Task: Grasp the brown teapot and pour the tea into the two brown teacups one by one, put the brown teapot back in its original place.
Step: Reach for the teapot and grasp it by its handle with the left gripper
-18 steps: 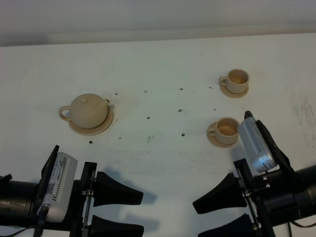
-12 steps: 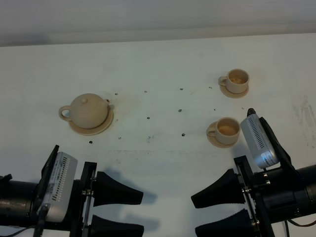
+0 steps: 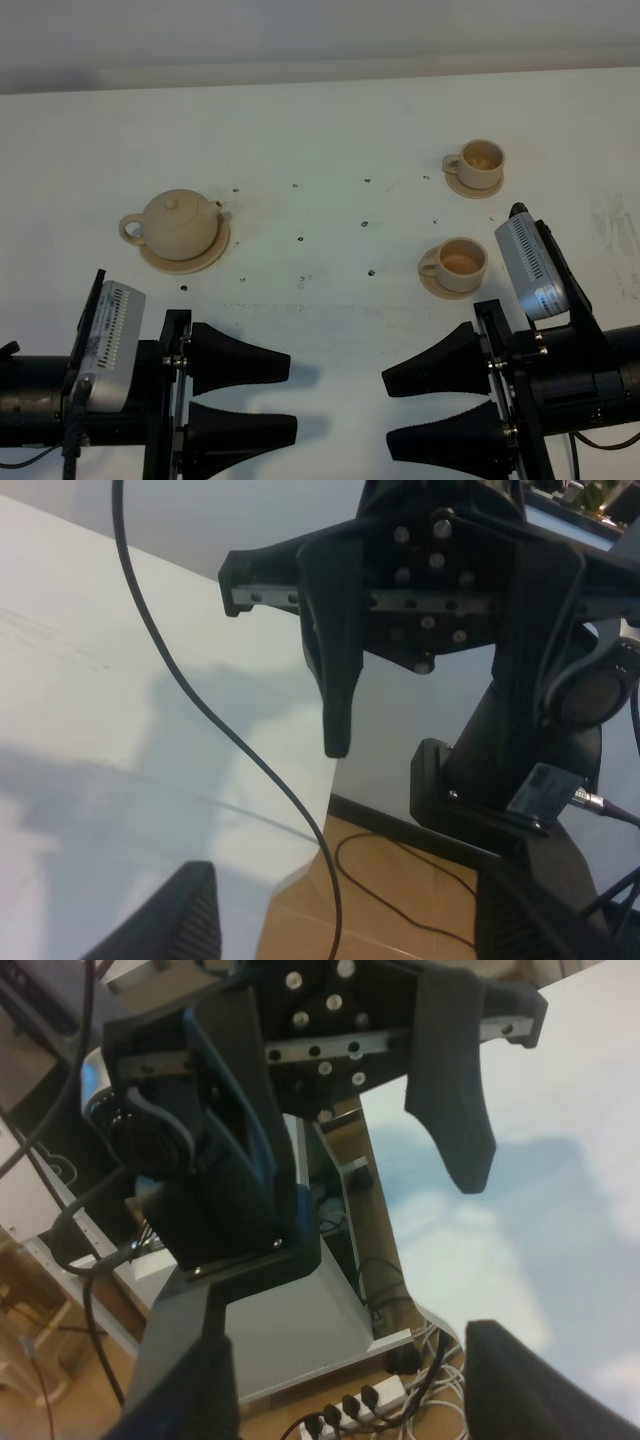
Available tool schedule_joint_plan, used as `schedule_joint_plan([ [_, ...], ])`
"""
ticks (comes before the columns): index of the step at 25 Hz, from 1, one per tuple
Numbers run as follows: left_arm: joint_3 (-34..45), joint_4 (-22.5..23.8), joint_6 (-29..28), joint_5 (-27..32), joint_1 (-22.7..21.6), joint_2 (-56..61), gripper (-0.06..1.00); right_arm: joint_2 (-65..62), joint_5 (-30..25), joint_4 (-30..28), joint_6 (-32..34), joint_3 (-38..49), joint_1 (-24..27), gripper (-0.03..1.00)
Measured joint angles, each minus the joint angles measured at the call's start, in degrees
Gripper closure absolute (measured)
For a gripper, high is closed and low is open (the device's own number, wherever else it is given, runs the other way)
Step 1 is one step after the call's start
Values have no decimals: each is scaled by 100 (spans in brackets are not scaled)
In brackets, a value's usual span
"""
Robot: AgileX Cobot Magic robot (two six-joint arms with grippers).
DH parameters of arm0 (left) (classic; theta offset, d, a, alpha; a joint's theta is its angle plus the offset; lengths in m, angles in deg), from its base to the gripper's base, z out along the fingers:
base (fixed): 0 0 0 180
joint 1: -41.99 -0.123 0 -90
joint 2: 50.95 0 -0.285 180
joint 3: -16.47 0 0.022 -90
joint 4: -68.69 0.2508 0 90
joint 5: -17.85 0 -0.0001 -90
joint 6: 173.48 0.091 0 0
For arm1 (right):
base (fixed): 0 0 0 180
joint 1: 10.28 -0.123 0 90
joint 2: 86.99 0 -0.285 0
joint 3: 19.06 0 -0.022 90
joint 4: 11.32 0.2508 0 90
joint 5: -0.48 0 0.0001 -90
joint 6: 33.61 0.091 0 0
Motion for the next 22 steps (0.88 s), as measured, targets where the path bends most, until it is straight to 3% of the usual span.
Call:
schedule_joint_plan([
  [6, -7, -167, -54, 409, -15, -10, 40, -237, 6, 144, 553, -12, 0, 45],
  [10, -360, 7, -988, 388, -231, 110, 40, -854, -4, -400, 1904, -366, 0, 45],
  [15, -1403, 1067, -2776, 51, -481, 696, 40, -2043, 630, -1827, 4734, -1030, 0, 47],
  [18, -2080, 1973, -4185, -495, -495, 1009, 40, -2713, 974, -2986, 6435, -1212, 0, 48],
  [22, -2800, 3076, -5861, -1253, -498, 1111, 40, -3564, 909, -4804, 8571, -1214, 0, 48],
])
